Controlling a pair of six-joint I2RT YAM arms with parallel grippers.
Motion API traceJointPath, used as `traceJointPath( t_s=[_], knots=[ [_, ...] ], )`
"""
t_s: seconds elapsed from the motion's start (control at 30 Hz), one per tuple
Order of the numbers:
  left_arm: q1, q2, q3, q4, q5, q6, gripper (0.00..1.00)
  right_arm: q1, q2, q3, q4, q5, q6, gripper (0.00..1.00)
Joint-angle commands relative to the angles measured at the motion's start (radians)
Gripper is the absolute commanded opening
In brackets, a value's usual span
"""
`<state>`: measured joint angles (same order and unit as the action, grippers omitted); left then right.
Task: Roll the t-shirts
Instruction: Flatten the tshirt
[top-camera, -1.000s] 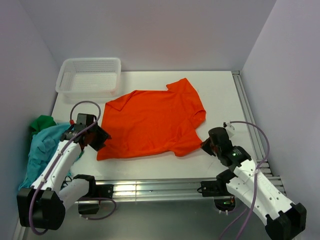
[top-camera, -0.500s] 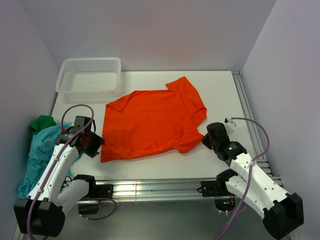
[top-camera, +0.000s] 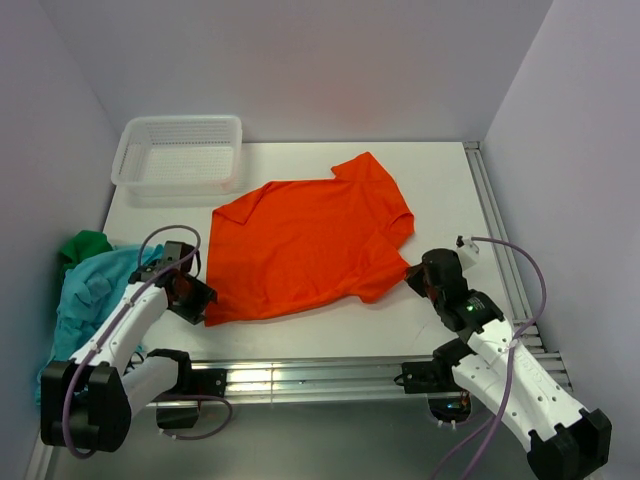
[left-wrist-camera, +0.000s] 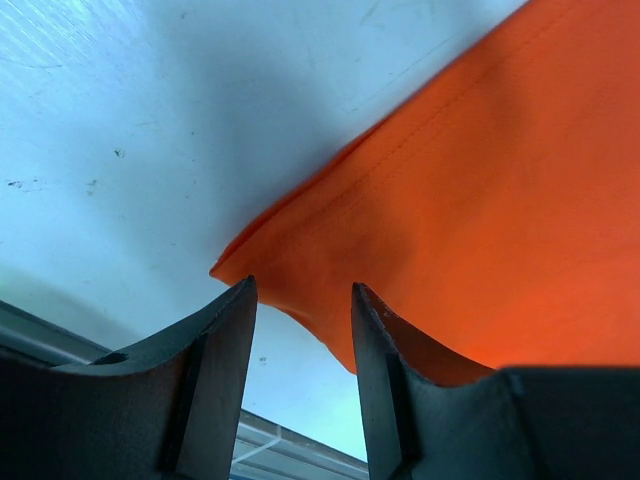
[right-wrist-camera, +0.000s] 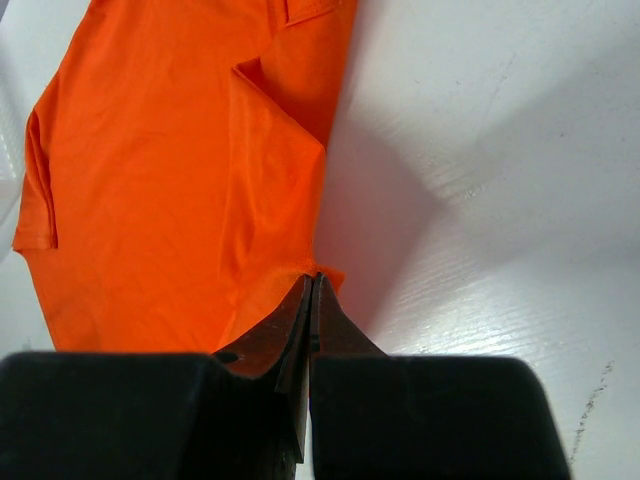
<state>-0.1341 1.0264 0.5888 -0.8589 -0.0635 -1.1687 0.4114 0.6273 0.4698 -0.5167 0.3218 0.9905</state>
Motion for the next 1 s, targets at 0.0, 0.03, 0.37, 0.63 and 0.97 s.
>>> traceJointPath(
  t_s=[0.0,0.03,0.37,0.63,0.97],
  knots=[
    [0.004,0.011,-0.032,0.075,0.036,-0.011,0.48,-0.006,-0.011,0.009,0.009,-0.001,0.004,0.00],
    [0.004,0.012,-0.038,0.081,0.039,-0.014,0.49,-0.008,-0.011,0.009,0.009,-0.001,0.005,0.00],
    [-0.010,0.038,-0.102,0.112,0.034,-0.039,0.36,-0.008,-0.024,0.017,-0.016,-0.001,0.013,0.00],
    [-0.051,0.034,-0.072,0.083,-0.054,-0.078,0.00,-0.006,-0.026,0.070,-0.150,0.022,0.046,0.00],
    [-0.073,0.084,0.097,-0.040,-0.076,-0.036,0.00,-0.006,-0.074,0.230,-0.252,0.003,0.024,0.00]
  ],
)
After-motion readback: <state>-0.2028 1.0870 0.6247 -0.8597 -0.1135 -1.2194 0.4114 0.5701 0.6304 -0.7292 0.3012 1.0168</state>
